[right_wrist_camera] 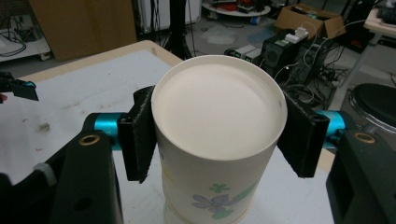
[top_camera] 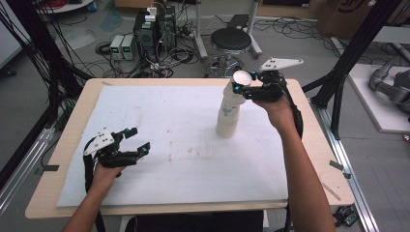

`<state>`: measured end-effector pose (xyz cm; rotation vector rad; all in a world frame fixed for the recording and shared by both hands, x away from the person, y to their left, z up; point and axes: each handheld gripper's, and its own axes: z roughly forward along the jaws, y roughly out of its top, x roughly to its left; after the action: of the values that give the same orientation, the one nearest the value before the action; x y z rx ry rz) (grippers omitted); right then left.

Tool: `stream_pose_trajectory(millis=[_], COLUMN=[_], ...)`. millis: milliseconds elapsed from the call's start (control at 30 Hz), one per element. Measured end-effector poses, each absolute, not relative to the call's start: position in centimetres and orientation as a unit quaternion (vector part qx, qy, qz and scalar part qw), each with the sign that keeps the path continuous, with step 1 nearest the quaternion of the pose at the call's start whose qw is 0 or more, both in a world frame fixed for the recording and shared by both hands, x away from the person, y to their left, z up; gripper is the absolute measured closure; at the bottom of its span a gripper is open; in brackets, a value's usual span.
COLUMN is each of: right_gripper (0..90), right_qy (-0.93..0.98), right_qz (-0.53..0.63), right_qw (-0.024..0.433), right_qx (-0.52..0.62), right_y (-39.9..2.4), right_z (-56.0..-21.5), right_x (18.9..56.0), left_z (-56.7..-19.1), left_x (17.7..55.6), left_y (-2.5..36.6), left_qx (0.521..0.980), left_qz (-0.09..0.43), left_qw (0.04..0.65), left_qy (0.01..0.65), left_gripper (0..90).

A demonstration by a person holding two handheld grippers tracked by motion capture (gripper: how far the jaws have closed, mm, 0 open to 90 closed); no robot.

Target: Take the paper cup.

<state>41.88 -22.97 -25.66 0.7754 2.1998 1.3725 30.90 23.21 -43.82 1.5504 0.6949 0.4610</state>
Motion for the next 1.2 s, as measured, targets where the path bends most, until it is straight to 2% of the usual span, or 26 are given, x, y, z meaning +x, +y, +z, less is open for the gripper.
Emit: stream_pose_trajectory(millis=[367, 500, 700, 1000, 1200], right_gripper=[37.0, 37.0, 37.0, 36.9, 36.9], right_qy=[0.786, 0.788, 0.797, 0.806, 0.806], right_qz=[0.504, 0.503, 0.5, 0.51, 0.516], right_qw=[0.234, 0.226, 0.205, 0.165, 0.152], right_qx=[0.271, 0.273, 0.269, 0.253, 0.249], right_y=[-25.1, -25.8, -26.3, -25.7, -25.1], right_z=[-24.8, -25.3, -27.3, -32.3, -34.7], right_x=[38.6, 37.2, 35.4, 33.0, 32.7], left_z=[-43.8, -43.8, -43.7, -43.7, -43.8], left_x=[30.8, 30.9, 30.8, 30.7, 30.6], left_y=[22.8, 22.6, 22.1, 21.5, 21.2], left_qx=[0.683, 0.682, 0.683, 0.686, 0.692], left_qz=[0.192, 0.19, 0.181, 0.164, 0.158], left_qw=[0.637, 0.639, 0.644, 0.651, 0.649], left_qy=[0.302, 0.301, 0.294, 0.28, 0.274], left_gripper=[16.6, 16.3, 16.1, 16.1, 16.1])
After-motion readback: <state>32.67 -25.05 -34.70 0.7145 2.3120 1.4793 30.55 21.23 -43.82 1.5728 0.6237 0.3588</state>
